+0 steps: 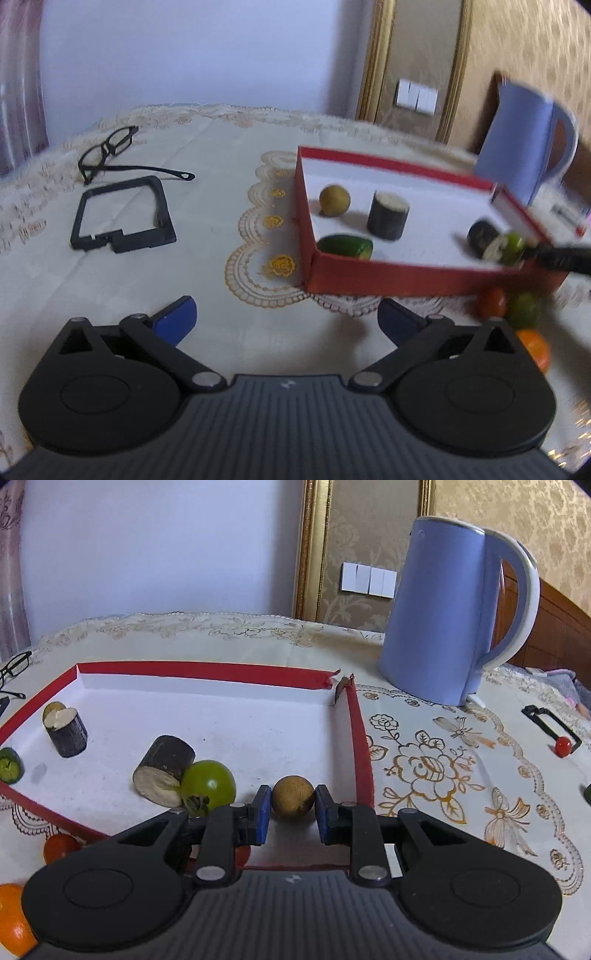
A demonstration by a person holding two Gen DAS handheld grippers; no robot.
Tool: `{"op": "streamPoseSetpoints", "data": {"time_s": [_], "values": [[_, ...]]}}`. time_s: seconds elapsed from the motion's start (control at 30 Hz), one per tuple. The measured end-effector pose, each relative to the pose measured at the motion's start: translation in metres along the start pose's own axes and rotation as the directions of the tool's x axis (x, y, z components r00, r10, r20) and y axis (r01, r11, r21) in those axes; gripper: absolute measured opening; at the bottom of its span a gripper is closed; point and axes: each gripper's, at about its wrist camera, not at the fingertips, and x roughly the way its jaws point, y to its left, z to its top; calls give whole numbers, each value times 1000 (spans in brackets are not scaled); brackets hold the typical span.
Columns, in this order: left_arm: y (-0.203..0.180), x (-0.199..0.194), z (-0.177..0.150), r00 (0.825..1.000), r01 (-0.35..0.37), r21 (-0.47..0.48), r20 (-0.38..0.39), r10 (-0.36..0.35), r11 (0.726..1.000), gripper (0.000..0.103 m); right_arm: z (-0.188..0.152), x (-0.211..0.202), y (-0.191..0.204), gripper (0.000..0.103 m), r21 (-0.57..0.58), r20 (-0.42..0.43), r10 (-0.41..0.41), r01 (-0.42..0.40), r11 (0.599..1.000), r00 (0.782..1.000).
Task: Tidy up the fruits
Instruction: 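Carry the kiwi into the red tray and open the right gripper, then move the left gripper toward the orange on the table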
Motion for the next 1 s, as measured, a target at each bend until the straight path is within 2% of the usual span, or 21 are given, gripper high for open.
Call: {"op": "streamPoseSetpoints", "data": {"time_s": [0.17,0.27,0.33,0.37,0.4,0.47,0.5,0.63,0.73,0.87,1.0], "values": [[0,1,-1,1000,-5,6,-3,5,1000,103,0,1,-1,25,-6,2,4,-4,1000,1000],[-6,4,-1,999,-35,45,-18,36,998,103,0,-2,-3,28,2,-2,16,-16,1000,1000],[-8,5,-1,999,-45,58,-22,46,997,103,-1,-10,-5,43,14,9,22,-23,1000,1000],[-8,5,-1,999,-44,57,-22,45,997,103,-3,-19,-6,57,21,29,23,-24,1000,999],[-8,5,-1,999,-44,58,-23,46,997,103,-6,-28,-8,63,25,54,42,-43,999,998],[-8,6,-1,998,-48,63,-24,49,997,103,-13,-45,-9,64,27,83,65,-68,997,994],[-7,5,-1,999,-47,63,-24,49,997,103,-17,-54,-9,70,19,97,55,-58,998,994],[-8,5,-1,998,-48,64,-24,49,997,103,-35,-80,-15,72,1,137,8,-8,1000,991],[-7,5,-1,998,-48,64,-24,50,997,103,-45,-84,-29,72,41,103,27,-31,999,994],[-8,5,-1,998,-48,64,-24,49,997,103,-53,-74,-45,72,82,60,-23,18,997,998],[-8,5,0,999,-46,63,-24,48,997,103,-55,-61,-58,73,145,3,-21,20,989,1000]]}}
